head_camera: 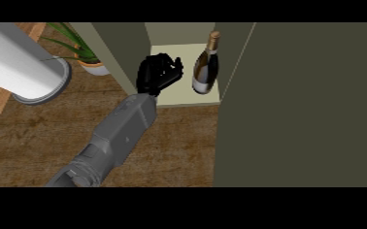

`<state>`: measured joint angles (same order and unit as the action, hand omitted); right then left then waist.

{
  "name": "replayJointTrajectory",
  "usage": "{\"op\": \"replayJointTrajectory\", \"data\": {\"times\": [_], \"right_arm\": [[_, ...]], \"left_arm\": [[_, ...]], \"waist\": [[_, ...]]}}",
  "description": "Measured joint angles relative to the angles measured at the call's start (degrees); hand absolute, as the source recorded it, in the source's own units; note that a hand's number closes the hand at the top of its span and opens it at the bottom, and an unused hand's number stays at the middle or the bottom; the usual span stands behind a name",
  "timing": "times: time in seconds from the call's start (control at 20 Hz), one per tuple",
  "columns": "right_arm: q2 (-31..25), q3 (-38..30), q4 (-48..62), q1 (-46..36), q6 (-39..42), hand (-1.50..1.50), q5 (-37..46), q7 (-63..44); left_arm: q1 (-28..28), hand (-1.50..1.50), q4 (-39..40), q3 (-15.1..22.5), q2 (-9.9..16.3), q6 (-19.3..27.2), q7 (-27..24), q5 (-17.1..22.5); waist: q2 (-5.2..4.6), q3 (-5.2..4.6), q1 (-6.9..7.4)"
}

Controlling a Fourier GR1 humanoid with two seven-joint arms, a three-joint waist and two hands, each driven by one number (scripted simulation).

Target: Pick up the wine, place it into the cabinet and close the cabinet

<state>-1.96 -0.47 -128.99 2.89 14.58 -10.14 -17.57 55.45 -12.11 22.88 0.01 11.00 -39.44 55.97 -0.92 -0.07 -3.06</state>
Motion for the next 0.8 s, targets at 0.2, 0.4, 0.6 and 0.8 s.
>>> {"op": "replayJointTrajectory", "data": {"times": [0.2,0.4,0.6,0.8], "right_arm": [[-0.6,-1.0,0.4,-0.2,0.4,-1.5,-1.1,0.2],[-0.7,-0.9,-0.3,0.0,0.3,-1.5,-0.6,-0.1],[-0.4,-0.4,-1.6,0.8,-0.1,-1.5,-0.1,-0.8],[-0.5,-0.6,-1.1,1.2,0.3,-1.5,0.3,0.2]], "left_arm": [[0.4,1.5,1.8,-1.7,0.0,-0.3,-2.9,0.6],[0.7,-1.5,2.5,-2.4,-0.1,-0.8,-5.7,0.2],[0.5,-1.5,1.9,-2.1,-0.1,-1.5,-7.1,-0.6],[0.2,-1.5,1.0,-1.7,-0.1,-2.9,-9.0,-1.7]], "waist": [[-0.11,0.0,-0.24],[-0.28,-0.18,-0.21],[-0.44,-0.45,0.02],[-0.56,-0.59,0.32]]}}
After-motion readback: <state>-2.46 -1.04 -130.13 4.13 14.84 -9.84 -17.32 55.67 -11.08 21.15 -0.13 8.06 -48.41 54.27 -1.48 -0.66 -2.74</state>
